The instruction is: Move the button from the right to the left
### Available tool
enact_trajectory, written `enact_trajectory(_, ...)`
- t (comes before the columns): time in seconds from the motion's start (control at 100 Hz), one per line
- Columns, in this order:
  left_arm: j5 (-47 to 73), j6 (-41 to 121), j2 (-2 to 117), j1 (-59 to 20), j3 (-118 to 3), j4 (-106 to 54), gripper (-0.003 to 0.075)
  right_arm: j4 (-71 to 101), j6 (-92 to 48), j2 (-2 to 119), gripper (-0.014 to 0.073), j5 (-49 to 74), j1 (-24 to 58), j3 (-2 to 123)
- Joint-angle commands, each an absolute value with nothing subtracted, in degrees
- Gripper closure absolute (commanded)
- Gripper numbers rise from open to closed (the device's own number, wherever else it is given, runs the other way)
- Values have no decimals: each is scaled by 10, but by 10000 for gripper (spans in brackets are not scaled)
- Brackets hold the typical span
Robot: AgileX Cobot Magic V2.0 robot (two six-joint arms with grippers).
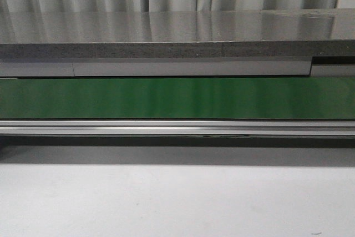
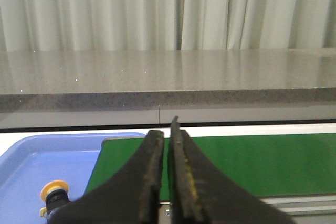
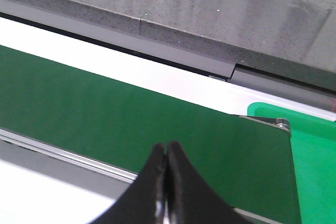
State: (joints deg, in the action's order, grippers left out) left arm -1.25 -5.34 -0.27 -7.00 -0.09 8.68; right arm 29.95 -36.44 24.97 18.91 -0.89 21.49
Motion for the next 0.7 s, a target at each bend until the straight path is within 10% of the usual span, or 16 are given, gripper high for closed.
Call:
enact_trajectory(0.0, -69, -60, -24, -73, 23, 87, 715, 311, -369, 251, 662, 157, -7, 229)
enact_trajectory(0.69, -69, -60, -24, -73, 23, 77, 715, 311, -369, 251, 662, 157, -7, 229)
